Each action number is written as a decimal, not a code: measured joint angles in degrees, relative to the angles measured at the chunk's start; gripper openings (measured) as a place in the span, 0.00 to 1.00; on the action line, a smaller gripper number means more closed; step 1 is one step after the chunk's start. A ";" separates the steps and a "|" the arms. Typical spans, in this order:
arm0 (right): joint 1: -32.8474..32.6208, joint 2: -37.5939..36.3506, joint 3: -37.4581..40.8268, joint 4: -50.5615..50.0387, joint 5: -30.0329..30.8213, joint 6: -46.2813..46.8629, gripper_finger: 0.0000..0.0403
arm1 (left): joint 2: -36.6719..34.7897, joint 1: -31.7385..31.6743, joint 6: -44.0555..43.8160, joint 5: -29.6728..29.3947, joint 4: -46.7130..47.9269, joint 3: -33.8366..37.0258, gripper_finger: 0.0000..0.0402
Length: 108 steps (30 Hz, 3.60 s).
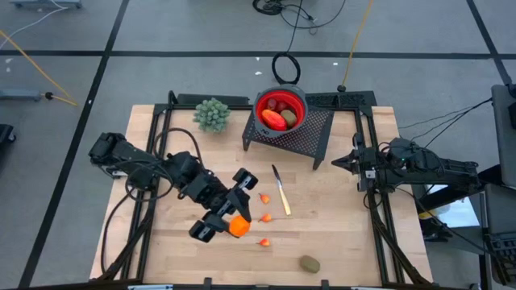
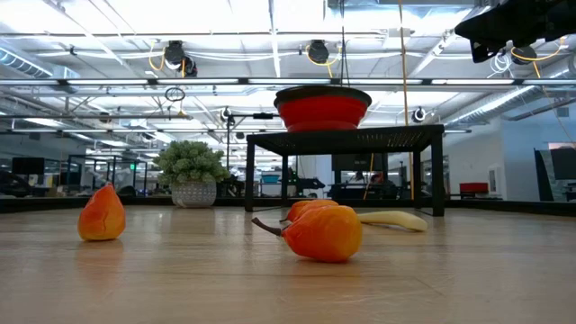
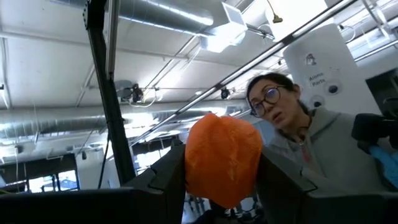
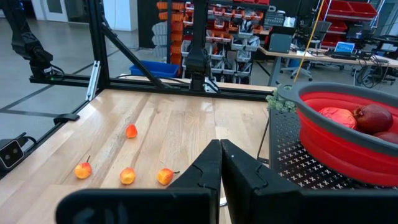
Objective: Pick & Place Fruit
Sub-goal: Put the orange into the red strainer bowl on the shelf
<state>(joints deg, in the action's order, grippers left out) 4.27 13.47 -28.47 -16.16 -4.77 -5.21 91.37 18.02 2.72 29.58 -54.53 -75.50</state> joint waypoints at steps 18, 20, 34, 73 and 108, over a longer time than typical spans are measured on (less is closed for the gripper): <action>0.00 0.00 0.00 0.00 0.11 0.00 0.01 | -0.02 -0.04 -20.85 -25.23 -2.62 0.00 0.40; 0.00 0.00 0.00 -0.02 0.11 -0.02 0.01 | -0.02 -0.04 -24.45 -27.72 -2.80 0.00 0.40; 0.00 0.00 -0.01 -0.02 0.15 -0.02 0.01 | -0.02 -0.35 -25.64 -39.66 13.61 0.02 0.40; 0.02 -0.02 -0.02 0.00 0.17 0.00 0.01 | 7.31 -33.78 9.85 -33.90 60.54 -17.89 0.40; 0.02 -0.01 0.00 -0.04 0.19 1.48 0.01 | 19.51 -42.49 15.07 -37.32 97.67 -33.94 0.40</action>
<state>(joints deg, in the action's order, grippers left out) 4.29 13.46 -28.47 -16.20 -4.59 -3.74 110.88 -24.47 17.78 -7.74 43.15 -109.45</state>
